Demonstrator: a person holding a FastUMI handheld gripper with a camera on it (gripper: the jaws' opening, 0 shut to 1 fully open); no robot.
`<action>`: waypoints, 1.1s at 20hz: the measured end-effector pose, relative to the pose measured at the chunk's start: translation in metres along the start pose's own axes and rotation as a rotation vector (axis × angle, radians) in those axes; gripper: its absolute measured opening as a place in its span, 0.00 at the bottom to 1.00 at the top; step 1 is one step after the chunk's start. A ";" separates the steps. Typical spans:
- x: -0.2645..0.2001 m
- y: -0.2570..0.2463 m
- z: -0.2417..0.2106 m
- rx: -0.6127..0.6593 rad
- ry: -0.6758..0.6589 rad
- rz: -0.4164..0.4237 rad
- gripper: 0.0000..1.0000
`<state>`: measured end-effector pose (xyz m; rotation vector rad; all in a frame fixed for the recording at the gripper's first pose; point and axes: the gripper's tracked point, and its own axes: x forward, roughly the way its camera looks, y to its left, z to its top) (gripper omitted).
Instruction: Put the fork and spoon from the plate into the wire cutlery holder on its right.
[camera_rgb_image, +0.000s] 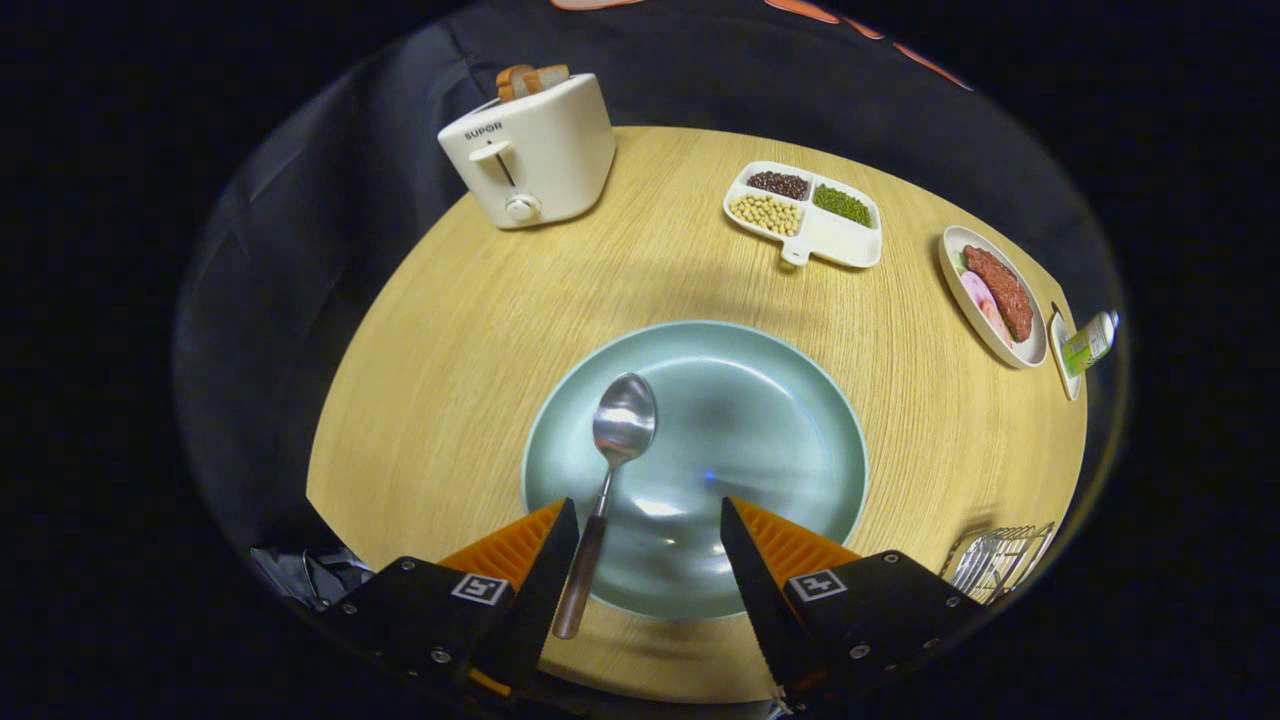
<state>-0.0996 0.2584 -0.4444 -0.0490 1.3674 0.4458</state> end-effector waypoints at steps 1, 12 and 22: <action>0.004 0.002 -0.001 -0.001 0.011 0.005 0.84; 0.019 0.015 -0.023 -0.002 0.161 0.025 0.31; -0.010 -0.013 -0.007 0.054 0.042 0.033 0.06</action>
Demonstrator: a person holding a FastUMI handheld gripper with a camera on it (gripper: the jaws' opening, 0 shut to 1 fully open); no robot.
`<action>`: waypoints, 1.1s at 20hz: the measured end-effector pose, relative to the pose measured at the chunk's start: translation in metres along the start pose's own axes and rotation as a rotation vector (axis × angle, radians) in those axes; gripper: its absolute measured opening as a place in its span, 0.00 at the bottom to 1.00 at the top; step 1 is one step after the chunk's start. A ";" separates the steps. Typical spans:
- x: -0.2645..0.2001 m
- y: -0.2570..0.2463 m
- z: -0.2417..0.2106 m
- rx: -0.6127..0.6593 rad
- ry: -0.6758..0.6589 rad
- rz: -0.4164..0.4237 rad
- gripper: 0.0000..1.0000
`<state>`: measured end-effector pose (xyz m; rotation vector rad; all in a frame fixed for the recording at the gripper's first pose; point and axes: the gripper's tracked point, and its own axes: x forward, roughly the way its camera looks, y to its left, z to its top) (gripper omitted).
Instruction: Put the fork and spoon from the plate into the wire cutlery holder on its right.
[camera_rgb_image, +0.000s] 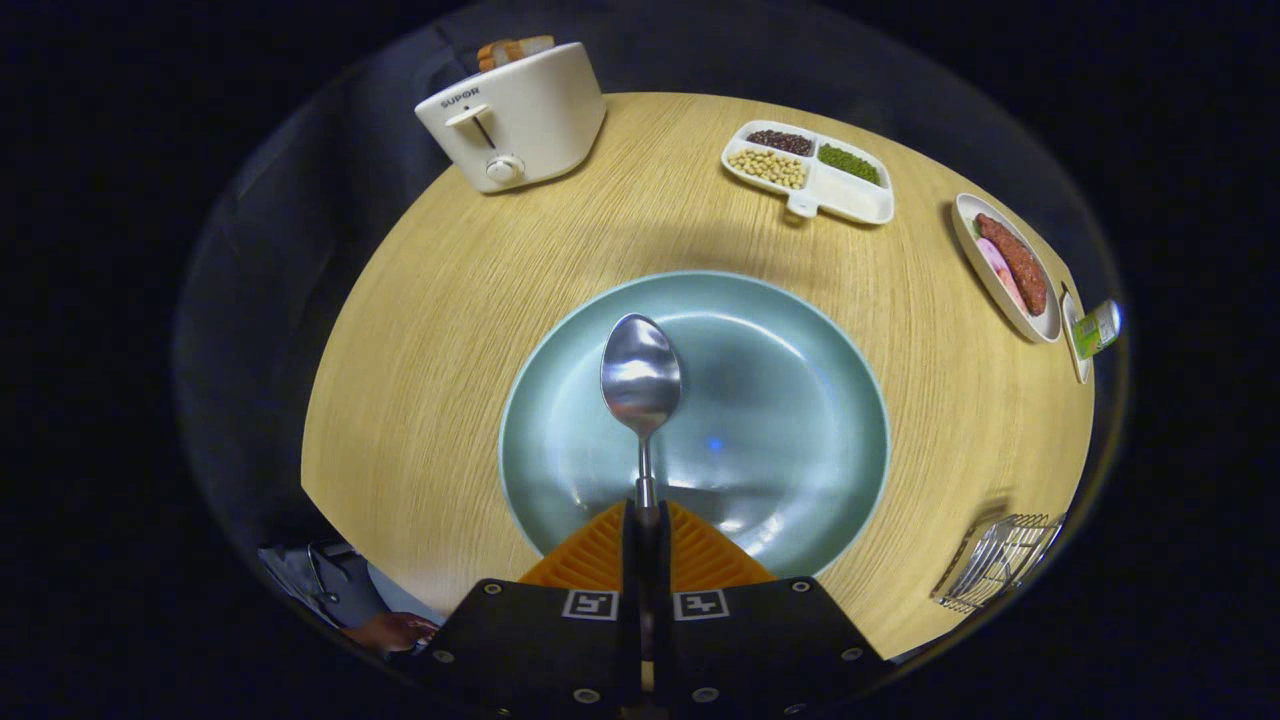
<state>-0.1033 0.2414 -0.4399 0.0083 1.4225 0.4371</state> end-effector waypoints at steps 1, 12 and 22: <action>-0.008 -0.007 0.001 0.013 -0.017 -0.003 0.06; -0.096 -0.114 -0.042 0.204 -0.118 -0.107 0.06; -0.148 -0.201 -0.105 0.311 -0.109 -0.208 0.05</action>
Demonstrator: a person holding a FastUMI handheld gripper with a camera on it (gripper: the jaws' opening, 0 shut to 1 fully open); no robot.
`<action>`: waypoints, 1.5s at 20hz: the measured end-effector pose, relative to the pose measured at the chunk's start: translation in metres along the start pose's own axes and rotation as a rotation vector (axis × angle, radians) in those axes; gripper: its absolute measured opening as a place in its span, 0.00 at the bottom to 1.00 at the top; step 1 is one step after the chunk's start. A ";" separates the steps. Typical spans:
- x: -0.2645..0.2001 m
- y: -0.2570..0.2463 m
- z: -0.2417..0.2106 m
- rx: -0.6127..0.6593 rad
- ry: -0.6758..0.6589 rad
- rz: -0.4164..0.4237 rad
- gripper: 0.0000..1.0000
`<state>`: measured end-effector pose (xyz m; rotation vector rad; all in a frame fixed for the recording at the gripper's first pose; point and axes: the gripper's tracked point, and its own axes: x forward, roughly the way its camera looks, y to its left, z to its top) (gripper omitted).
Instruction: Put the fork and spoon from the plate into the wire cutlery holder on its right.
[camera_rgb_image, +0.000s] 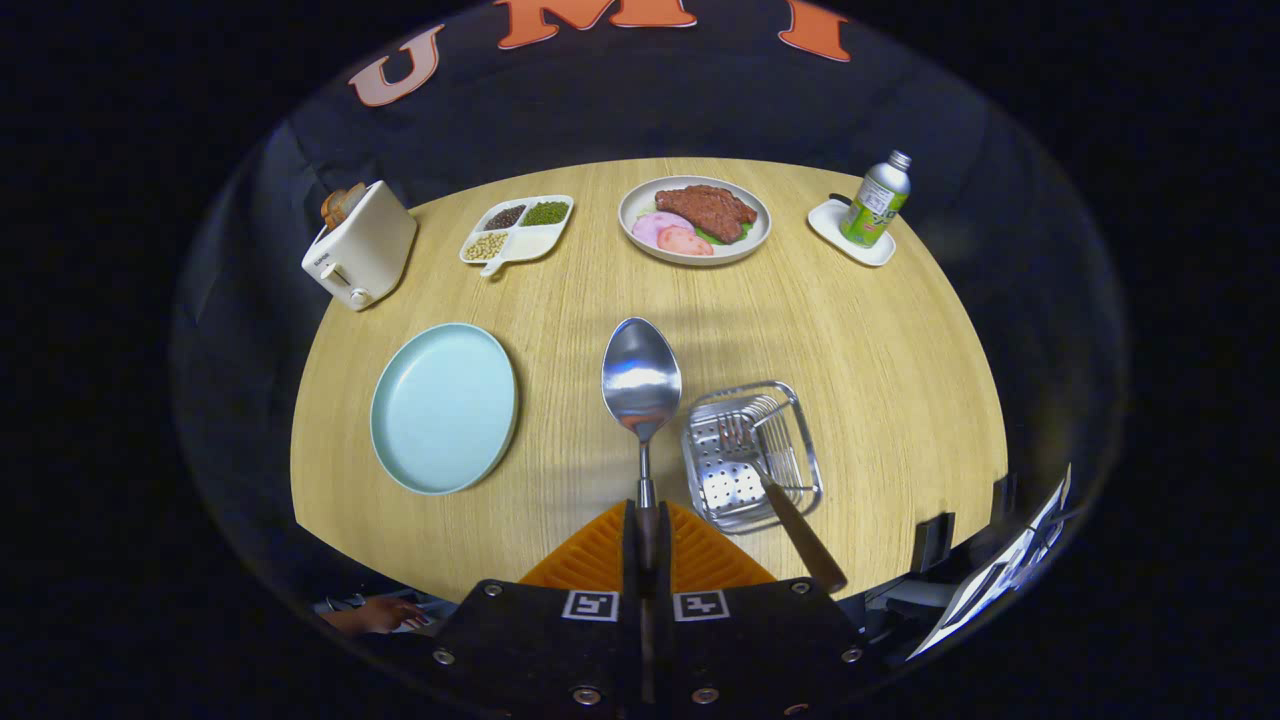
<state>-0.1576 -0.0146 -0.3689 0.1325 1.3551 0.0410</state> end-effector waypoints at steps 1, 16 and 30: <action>-0.001 -0.010 -0.005 0.003 0.009 -0.009 0.06; 0.006 -0.040 -0.022 -0.078 0.113 -0.041 0.07; -0.068 -0.034 0.108 -0.022 -0.400 0.109 0.24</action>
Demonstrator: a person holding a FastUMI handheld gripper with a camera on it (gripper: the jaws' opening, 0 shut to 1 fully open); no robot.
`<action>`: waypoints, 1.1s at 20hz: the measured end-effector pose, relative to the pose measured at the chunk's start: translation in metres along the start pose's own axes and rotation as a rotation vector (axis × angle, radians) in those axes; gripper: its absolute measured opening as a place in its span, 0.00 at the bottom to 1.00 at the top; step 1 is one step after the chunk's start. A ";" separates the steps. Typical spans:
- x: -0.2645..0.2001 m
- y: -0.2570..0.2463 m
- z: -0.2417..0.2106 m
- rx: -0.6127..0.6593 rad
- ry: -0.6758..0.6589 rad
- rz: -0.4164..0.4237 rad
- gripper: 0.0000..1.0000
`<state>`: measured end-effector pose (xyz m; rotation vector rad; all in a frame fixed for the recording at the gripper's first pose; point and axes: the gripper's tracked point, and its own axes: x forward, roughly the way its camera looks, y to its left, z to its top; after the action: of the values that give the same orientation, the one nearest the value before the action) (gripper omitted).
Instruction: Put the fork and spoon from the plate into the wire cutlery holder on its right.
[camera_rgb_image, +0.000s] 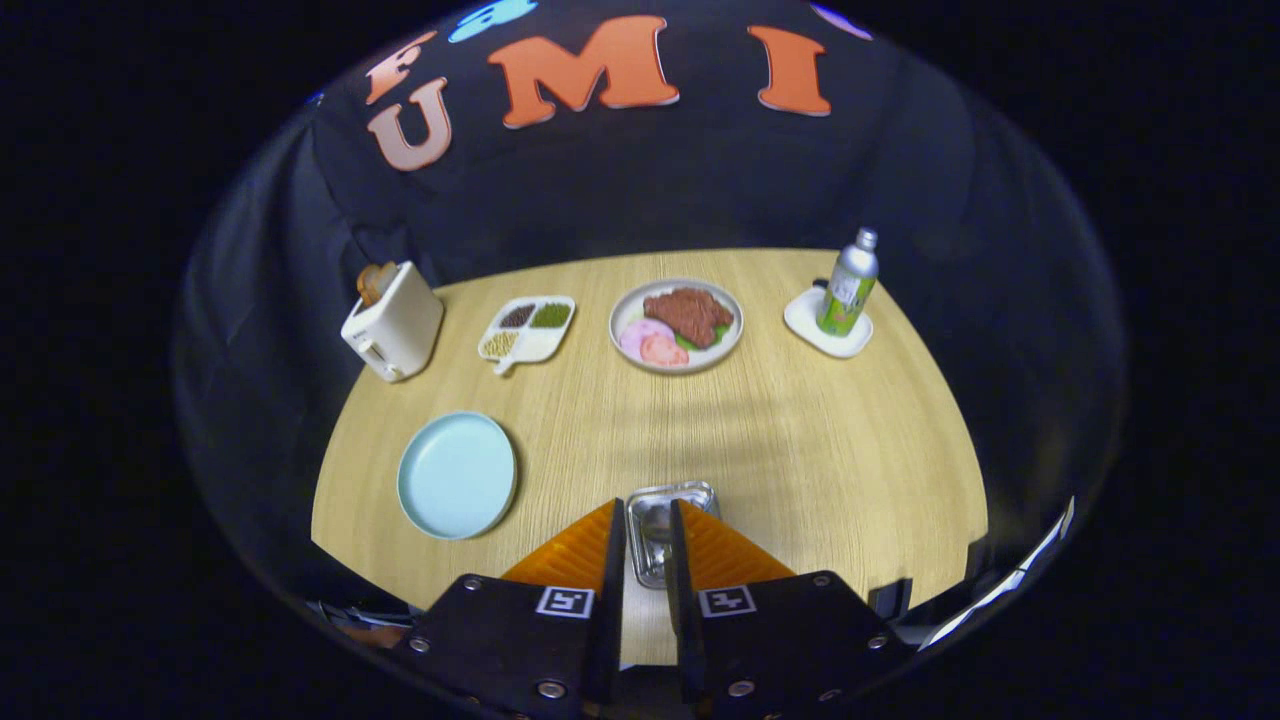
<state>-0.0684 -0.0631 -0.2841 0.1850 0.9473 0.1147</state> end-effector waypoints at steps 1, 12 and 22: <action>-0.007 0.003 0.022 0.000 -0.077 0.009 0.31; -0.137 0.036 0.199 -0.091 -0.773 0.081 0.80; -0.189 0.033 0.249 -0.141 -1.003 0.017 0.90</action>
<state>0.0243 -0.0914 0.0154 0.0969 -0.0619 0.0866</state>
